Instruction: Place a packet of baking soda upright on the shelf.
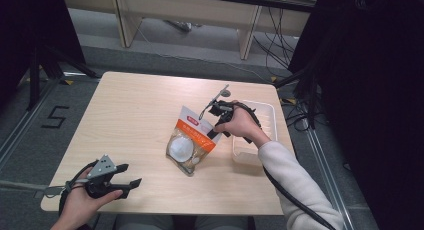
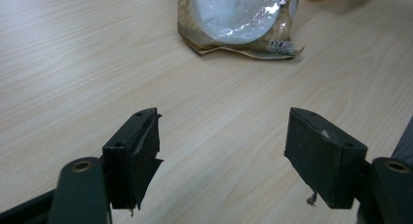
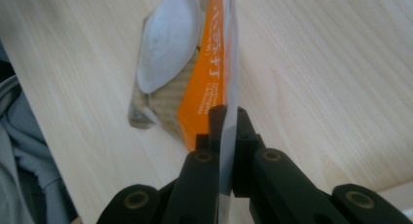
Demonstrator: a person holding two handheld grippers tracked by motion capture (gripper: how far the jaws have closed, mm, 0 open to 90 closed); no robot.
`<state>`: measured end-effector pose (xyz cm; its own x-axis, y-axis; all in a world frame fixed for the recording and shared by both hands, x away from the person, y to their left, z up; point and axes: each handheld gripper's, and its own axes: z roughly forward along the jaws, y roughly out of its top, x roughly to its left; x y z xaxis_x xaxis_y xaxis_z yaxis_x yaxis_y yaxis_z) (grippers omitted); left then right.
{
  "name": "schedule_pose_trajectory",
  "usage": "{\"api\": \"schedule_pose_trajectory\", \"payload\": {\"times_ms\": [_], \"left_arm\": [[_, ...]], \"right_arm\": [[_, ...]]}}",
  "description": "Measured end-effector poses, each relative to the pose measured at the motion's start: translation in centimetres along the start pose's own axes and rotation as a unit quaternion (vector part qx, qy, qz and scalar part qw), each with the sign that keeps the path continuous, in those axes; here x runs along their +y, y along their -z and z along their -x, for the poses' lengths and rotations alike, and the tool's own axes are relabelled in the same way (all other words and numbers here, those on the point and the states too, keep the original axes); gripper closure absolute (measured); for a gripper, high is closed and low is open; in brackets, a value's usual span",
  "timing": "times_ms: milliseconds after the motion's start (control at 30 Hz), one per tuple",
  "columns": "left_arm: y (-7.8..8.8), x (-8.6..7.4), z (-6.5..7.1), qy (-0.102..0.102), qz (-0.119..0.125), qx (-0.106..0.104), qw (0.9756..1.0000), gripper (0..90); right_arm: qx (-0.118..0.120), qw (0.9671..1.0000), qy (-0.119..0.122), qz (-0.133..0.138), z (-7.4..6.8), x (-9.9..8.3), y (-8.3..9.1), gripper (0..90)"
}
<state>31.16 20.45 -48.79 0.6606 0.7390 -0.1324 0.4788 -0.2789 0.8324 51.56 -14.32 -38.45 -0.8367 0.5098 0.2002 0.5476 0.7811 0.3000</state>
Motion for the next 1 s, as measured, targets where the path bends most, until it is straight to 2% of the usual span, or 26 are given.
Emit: {"api": "schedule_pose_trajectory", "payload": {"times_ms": [67,100,200,300,333,367,400,467,600,667,700,733,767,800,933,967,1000], "left_arm": [[0.0,0.0,0.0,0.003,0.006,-0.003,1.0,27.8],[0.0,0.0,-0.1,-0.005,0.004,-0.002,1.0,27.8],[0.0,0.0,-0.1,-0.005,0.001,0.0,1.0,27.8],[0.0,0.0,-0.1,-0.003,0.003,-0.002,1.0,27.7],[0.0,0.0,-0.1,-0.003,0.001,0.0,1.0,27.8],[0.0,0.0,-0.1,-0.003,0.001,0.0,1.0,27.7],[0.0,0.0,0.0,0.004,0.001,0.001,1.0,27.7],[0.0,0.0,0.0,0.004,0.001,0.001,1.0,27.8],[0.0,0.0,0.0,0.004,0.002,-0.002,1.0,27.7],[0.0,0.0,0.0,0.005,0.002,-0.002,1.0,27.8],[0.0,0.0,0.0,0.005,0.002,-0.002,1.0,27.7],[0.0,0.0,0.0,0.004,0.002,-0.002,1.0,27.8],[0.0,0.0,0.0,0.004,0.002,-0.002,1.0,27.8],[0.0,0.0,0.0,0.004,0.001,-0.001,1.0,27.8],[0.0,0.0,0.0,0.003,0.002,-0.001,1.0,27.8],[0.0,0.0,0.0,0.003,0.002,-0.001,1.0,27.8],[0.0,0.0,0.0,0.004,0.001,-0.002,1.0,27.8]], "right_arm": [[-0.001,1.0,-0.007,-0.007,-0.2,0.1,0.3,90.0],[-0.001,1.0,0.002,-0.005,-0.2,0.3,0.6,90.0],[-0.006,0.9996,0.025,-0.007,-0.4,0.7,1.5,90.0],[-0.006,0.9993,0.035,-0.014,-0.8,1.0,2.1,90.0],[-0.004,0.9987,0.048,-0.014,-0.8,1.1,2.3,90.0],[-0.004,0.9987,0.048,-0.014,-0.8,1.1,2.3,90.0],[-0.007,0.9977,0.066,-0.015,-0.9,1.2,2.7,90.0],[-0.009,0.9971,0.071,-0.026,-1.3,1.4,3.1,90.0],[-0.014,0.9931,0.111,-0.035,-1.9,1.7,3.6,90.0],[-0.032,0.9897,0.133,-0.042,-2.5,1.9,3.9,90.0],[-0.032,0.9897,0.133,-0.042,-2.5,1.9,3.9,90.0],[-0.031,0.9854,0.162,-0.041,-2.8,2.1,4.1,90.0],[-0.031,0.9854,0.162,-0.041,-2.8,2.1,4.1,90.0],[-0.033,0.984,0.166,-0.056,-3.1,2.3,4.4,90.0],[-0.04,0.9835,0.167,-0.056,-3.3,2.3,4.6,90.0],[-0.03,0.9817,0.179,-0.056,-3.1,2.4,4.6,90.0],[-0.03,0.9817,0.179,-0.056,-3.1,2.4,4.6,90.0]]}}
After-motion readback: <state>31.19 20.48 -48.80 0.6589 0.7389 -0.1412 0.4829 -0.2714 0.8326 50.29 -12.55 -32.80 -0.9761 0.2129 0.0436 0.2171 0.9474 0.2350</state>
